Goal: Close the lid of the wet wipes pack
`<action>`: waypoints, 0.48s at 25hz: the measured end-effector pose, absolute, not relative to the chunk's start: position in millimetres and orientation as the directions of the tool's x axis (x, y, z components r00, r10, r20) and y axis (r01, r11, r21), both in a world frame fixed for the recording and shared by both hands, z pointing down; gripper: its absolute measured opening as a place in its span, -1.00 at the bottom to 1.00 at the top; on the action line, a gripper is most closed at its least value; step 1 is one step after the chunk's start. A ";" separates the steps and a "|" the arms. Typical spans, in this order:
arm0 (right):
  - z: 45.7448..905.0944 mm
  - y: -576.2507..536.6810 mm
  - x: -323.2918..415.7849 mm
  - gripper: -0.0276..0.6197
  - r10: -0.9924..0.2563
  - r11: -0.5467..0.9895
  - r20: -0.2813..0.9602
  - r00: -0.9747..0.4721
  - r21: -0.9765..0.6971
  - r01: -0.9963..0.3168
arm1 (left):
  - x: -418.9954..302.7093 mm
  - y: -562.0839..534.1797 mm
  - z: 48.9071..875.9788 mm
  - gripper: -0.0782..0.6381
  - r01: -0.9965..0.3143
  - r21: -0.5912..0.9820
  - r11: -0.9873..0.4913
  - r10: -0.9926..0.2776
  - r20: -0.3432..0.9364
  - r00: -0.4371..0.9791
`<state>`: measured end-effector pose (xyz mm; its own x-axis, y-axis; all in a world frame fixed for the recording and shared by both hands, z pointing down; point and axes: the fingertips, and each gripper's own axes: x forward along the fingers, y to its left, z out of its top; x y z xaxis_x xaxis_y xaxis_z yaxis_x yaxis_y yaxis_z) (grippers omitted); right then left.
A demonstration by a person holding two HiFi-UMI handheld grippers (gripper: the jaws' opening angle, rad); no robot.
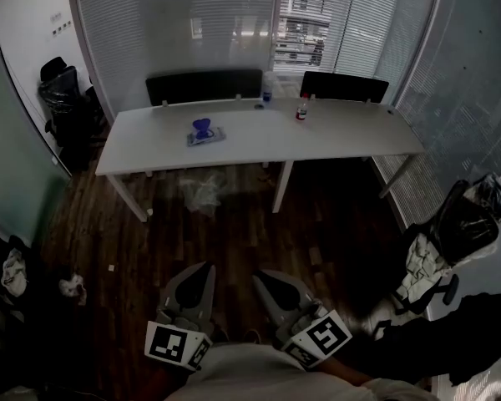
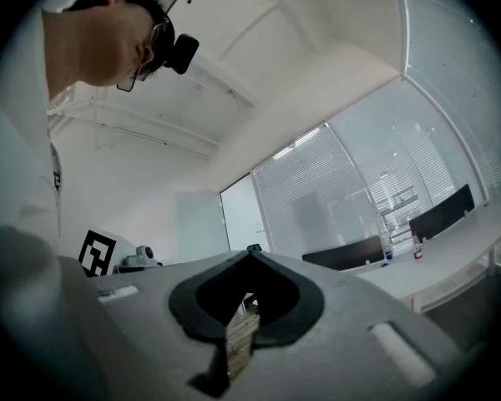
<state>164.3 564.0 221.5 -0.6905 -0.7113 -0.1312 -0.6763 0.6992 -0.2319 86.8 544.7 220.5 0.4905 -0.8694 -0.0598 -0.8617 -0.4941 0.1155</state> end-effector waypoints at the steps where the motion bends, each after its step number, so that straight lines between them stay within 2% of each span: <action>1: 224.6 564.8 168.5 -0.91 -0.714 0.696 -0.125 -0.689 -0.239 -0.677 | 89.3 543.2 220.6 -0.77 -0.862 0.114 -0.493 -0.870 -0.062 0.489; 12: 234.4 553.6 188.4 -0.91 -0.712 0.699 -0.125 -0.691 -0.218 -0.681 | 116.2 527.2 225.5 -0.77 -0.851 0.100 -0.516 -0.856 -0.058 0.513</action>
